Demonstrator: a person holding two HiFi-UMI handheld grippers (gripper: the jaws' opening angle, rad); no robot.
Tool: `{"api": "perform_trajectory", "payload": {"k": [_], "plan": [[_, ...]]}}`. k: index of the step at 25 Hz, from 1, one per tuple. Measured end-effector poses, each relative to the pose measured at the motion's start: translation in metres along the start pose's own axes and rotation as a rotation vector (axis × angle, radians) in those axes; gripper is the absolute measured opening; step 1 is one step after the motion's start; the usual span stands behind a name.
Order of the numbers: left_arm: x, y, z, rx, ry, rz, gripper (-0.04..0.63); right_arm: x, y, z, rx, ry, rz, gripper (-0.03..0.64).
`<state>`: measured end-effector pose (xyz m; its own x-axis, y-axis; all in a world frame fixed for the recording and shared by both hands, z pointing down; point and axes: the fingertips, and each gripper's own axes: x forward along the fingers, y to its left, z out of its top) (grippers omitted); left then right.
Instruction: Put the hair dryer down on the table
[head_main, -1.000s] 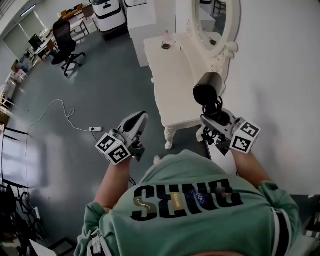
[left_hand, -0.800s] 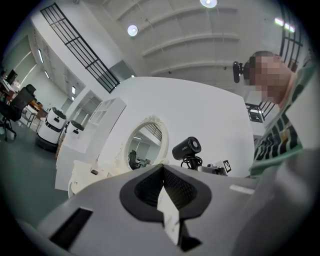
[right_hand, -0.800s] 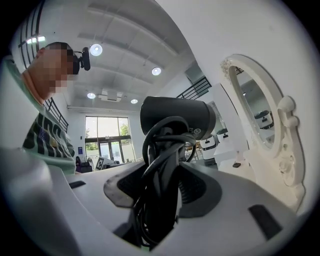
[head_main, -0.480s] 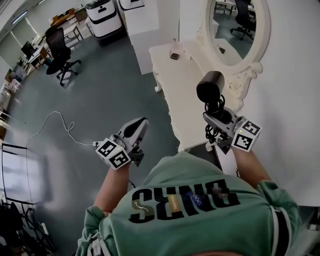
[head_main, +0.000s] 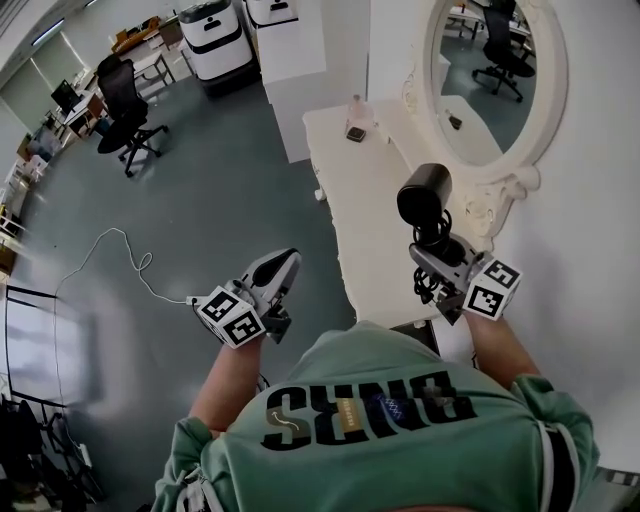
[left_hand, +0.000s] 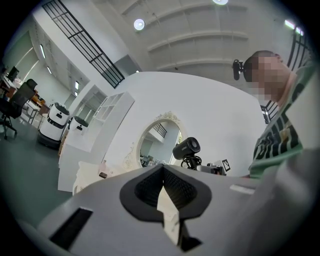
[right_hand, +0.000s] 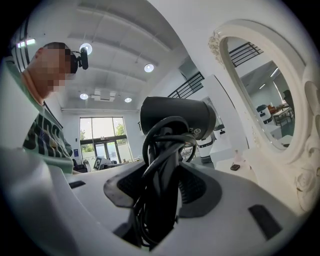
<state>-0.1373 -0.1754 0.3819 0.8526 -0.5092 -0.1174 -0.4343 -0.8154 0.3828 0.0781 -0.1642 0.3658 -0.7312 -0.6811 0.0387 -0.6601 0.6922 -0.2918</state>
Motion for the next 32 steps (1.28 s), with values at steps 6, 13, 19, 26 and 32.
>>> {"api": "perform_trajectory", "payload": {"k": [6,13,19,26,32], "plan": [[0.066,0.002,0.007,0.014,-0.048,0.086,-0.003,0.006,-0.062,0.017,-0.043,0.039,0.095,0.179],[0.099,0.035,0.003,0.021,-0.045,0.152,-0.003,0.054,-0.115,0.003,-0.024,0.073,0.17,0.179],[0.108,0.088,0.0,0.044,-0.014,0.136,-0.003,0.09,-0.154,-0.008,-0.044,0.102,0.113,0.179],[0.116,0.116,-0.004,0.031,0.025,0.087,-0.003,0.11,-0.182,-0.017,-0.078,0.214,-0.027,0.179],[0.14,0.153,-0.012,0.025,0.047,0.066,-0.003,0.145,-0.245,-0.025,-0.109,0.302,-0.145,0.178]]}}
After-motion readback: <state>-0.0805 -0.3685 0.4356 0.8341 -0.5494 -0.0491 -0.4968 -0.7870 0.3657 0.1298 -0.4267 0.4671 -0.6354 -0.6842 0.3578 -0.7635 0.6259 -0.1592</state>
